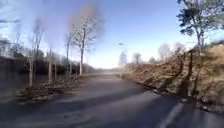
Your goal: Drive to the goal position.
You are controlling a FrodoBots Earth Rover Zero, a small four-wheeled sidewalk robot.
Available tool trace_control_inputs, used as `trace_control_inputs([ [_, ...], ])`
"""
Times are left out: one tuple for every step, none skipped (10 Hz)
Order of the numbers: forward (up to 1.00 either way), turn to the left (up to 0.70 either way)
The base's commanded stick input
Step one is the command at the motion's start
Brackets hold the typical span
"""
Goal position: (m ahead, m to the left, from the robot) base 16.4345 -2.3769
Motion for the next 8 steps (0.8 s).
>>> trace_control_inputs([
  [1.0, 0.0],
  [1.0, 0.0],
  [1.0, 0.0],
  [1.0, 0.0],
  [1.0, 0.0],
  [1.0, 0.0],
  [1.0, 0.0],
  [1.0, 0.0],
])
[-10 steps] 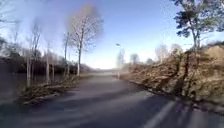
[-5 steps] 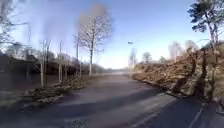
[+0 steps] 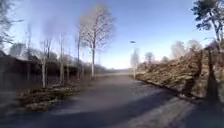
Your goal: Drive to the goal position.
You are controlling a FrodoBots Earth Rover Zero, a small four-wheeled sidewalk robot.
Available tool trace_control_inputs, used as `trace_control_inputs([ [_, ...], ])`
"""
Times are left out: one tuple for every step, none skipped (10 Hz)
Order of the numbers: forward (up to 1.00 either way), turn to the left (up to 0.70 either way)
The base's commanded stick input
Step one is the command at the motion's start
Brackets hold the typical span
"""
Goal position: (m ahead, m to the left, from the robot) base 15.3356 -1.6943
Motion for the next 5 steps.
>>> trace_control_inputs([
  [1.0, 0.0],
  [1.0, 0.0],
  [1.0, 0.0],
  [1.0, 0.0],
  [1.0, 0.0],
])
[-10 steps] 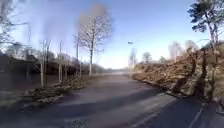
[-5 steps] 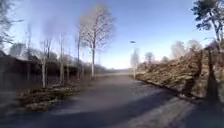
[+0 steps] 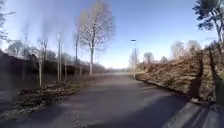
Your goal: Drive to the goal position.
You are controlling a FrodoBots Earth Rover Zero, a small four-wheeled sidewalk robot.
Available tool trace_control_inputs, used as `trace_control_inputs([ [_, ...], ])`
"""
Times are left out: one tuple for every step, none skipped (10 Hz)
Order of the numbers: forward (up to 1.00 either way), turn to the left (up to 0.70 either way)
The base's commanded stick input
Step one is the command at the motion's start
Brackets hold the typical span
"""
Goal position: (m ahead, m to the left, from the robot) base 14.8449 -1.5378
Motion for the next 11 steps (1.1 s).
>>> trace_control_inputs([
  [1.0, 0.0],
  [1.0, 0.0],
  [1.0, 0.0],
  [1.0, 0.0],
  [1.0, 0.0],
  [1.0, 0.0],
  [1.0, 0.0],
  [1.0, 0.0],
  [1.0, 0.0],
  [1.0, 0.0],
  [1.0, 0.0],
])
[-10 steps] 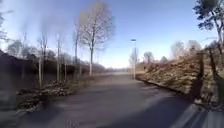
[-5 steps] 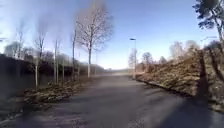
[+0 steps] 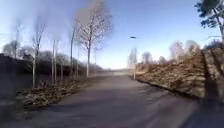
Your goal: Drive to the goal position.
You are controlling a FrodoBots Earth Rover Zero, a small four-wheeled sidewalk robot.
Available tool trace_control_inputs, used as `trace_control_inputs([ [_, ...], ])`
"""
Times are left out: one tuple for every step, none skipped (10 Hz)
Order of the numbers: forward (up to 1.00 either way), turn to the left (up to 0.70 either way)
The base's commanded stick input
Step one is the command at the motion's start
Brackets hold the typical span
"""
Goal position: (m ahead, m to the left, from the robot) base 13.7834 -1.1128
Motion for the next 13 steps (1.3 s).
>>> trace_control_inputs([
  [1.0, 0.0],
  [1.0, 0.0],
  [1.0, 0.0],
  [1.0, 0.0],
  [1.0, 0.0],
  [1.0, 0.0],
  [1.0, 0.0],
  [1.0, 0.0],
  [1.0, 0.0],
  [1.0, 0.0],
  [1.0, 0.0],
  [1.0, 0.0],
  [1.0, 0.0],
])
